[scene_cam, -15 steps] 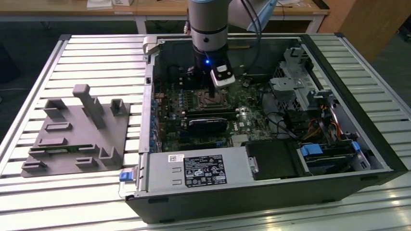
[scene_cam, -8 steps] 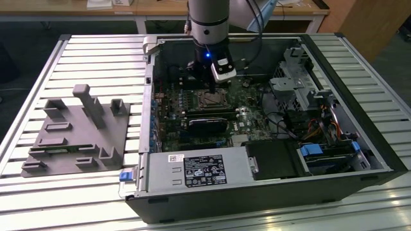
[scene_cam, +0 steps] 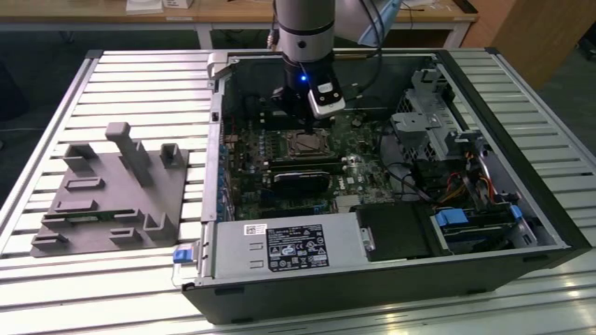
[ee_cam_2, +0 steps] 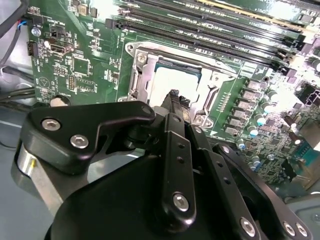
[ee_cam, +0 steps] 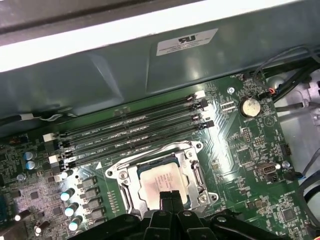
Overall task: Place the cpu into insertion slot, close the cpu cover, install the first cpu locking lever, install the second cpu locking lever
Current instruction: 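Install the first cpu locking lever, then install the second cpu locking lever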
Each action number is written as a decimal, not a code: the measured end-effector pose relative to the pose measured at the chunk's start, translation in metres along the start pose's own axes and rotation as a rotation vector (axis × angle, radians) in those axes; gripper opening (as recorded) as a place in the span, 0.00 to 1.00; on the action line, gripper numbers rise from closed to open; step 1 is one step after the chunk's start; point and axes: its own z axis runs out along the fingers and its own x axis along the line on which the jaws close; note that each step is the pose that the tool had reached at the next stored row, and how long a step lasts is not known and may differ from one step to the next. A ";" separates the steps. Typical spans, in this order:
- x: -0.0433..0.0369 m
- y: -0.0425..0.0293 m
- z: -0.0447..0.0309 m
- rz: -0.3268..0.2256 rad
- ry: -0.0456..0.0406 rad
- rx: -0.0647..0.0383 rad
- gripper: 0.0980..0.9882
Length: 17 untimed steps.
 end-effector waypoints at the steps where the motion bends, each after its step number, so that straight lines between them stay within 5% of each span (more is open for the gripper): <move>1: -0.0003 0.0001 0.0000 0.000 0.0000 0.000 0.01; 17: -0.0034 -0.0051 -0.0001 0.000 0.0000 0.000 0.01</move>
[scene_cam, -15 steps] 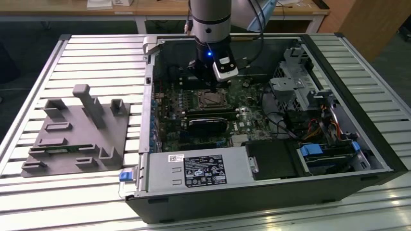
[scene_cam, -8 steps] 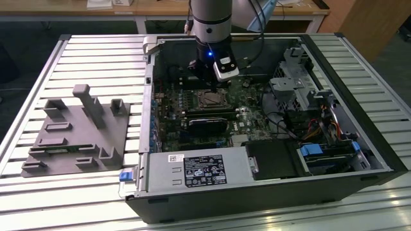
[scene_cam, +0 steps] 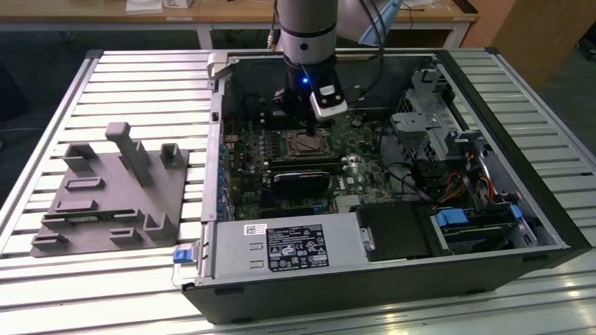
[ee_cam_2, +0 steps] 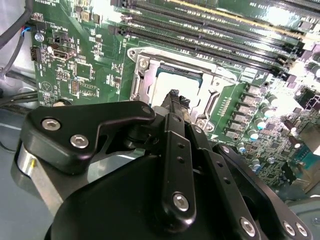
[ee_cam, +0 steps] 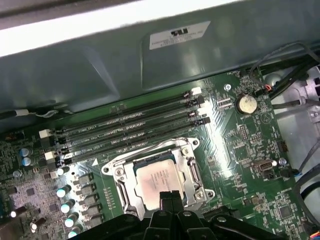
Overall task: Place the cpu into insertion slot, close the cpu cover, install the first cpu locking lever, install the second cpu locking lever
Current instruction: 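Install the second cpu locking lever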
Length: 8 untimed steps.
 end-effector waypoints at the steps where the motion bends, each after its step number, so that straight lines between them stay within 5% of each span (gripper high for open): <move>1: -0.0004 -0.0013 0.0000 0.000 -0.0001 0.000 0.01; 8: -0.0039 -0.0124 -0.0007 0.000 0.0000 0.000 0.01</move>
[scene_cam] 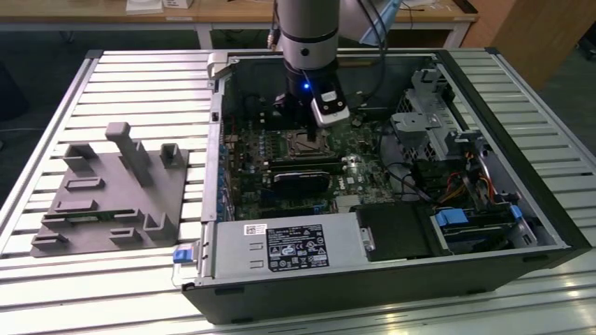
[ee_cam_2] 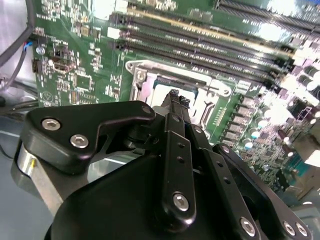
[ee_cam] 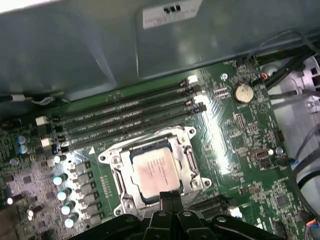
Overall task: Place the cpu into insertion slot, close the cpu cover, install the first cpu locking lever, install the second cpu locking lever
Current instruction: 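Install the second cpu locking lever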
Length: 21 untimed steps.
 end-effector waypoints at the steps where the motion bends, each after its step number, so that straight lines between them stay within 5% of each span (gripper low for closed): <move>1: -0.0005 -0.0016 -0.0001 0.000 0.0000 0.000 0.01; 15: -0.0058 -0.0184 -0.0011 -0.002 0.0001 0.000 0.01; 21: -0.0061 -0.0203 -0.0009 -0.052 0.0044 -0.005 0.01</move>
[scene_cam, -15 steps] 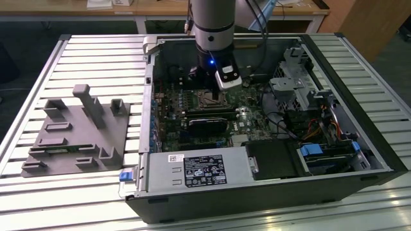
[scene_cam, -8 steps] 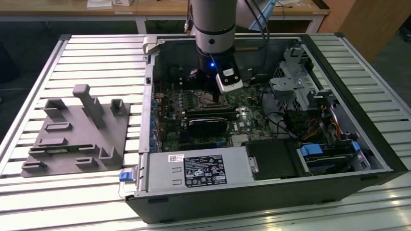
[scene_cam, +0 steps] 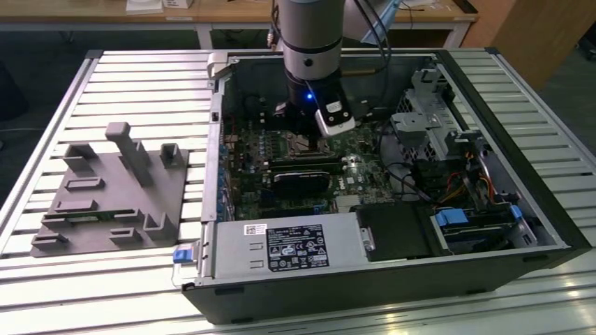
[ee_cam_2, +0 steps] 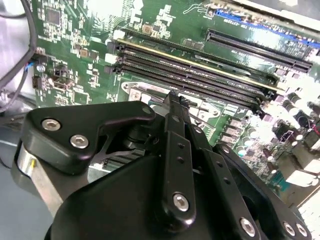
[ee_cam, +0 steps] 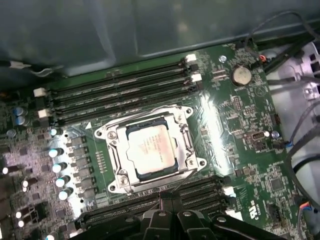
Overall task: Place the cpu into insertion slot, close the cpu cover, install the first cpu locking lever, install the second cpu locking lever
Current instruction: 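Install the second cpu locking lever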
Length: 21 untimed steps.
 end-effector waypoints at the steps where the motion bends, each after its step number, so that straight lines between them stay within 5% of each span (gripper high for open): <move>1: 0.0001 0.0000 0.0001 -0.015 0.0014 -0.001 0.01; 7: 0.0004 -0.0002 0.0007 -0.102 0.0085 -0.008 0.01; 13: 0.0011 -0.0022 0.0011 -0.119 0.0126 -0.009 0.01; 19: 0.0013 -0.0031 0.0050 -0.127 0.0660 0.001 0.01; 21: 0.0014 -0.0033 0.0053 -0.128 0.0708 0.002 0.01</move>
